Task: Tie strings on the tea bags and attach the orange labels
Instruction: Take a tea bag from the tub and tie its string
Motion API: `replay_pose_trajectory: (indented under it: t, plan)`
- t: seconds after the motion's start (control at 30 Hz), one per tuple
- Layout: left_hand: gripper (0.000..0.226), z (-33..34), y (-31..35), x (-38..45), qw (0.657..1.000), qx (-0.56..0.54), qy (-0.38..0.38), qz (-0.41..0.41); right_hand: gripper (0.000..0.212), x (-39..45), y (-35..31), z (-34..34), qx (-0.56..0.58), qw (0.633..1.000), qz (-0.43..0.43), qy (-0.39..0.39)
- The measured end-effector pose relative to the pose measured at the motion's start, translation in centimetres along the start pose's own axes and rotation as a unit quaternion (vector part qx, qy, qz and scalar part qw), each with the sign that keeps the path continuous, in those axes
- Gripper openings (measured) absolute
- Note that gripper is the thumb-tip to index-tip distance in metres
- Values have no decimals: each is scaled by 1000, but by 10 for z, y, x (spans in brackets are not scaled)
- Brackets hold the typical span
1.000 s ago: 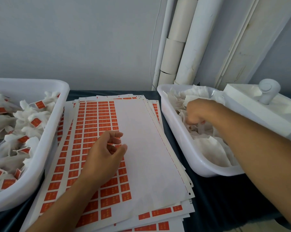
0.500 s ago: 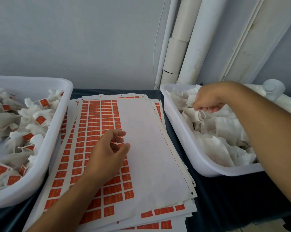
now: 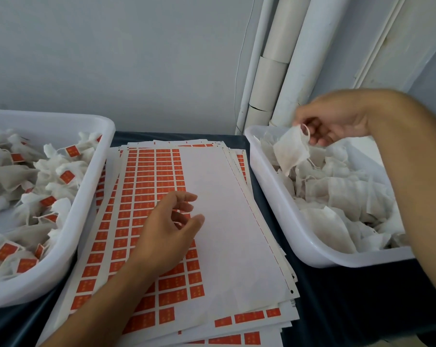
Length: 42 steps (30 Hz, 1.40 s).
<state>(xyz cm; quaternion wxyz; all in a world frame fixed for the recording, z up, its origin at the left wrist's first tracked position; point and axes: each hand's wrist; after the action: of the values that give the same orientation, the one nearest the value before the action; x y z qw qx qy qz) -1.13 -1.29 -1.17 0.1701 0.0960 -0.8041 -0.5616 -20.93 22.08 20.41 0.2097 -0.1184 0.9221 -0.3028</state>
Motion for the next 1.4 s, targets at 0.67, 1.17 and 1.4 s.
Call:
replay_pose_trajectory:
  t: [0.67,1.17,1.4]
  plan:
    - [23,-11,10,4,986,-67,144,-43,23,1,-74,196,74,976,-147,-143]
    - [28,-24,-1,4,978,-167,37,-122,46,10,-20,241,68,949,-305,31]
    - [30,-22,7,3,994,-89,-3,-60,20,7,-8,238,16,909,-395,128]
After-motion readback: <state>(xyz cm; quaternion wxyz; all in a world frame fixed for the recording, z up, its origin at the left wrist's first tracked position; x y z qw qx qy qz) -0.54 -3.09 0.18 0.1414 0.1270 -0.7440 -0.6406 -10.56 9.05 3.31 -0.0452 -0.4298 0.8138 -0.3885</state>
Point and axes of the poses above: each hand's wrist, its own x-axis towards the middle knuckle, its own z-axis out of the palm, y = z × x, and after that the axes turned 2 degrees about -x, right-handed
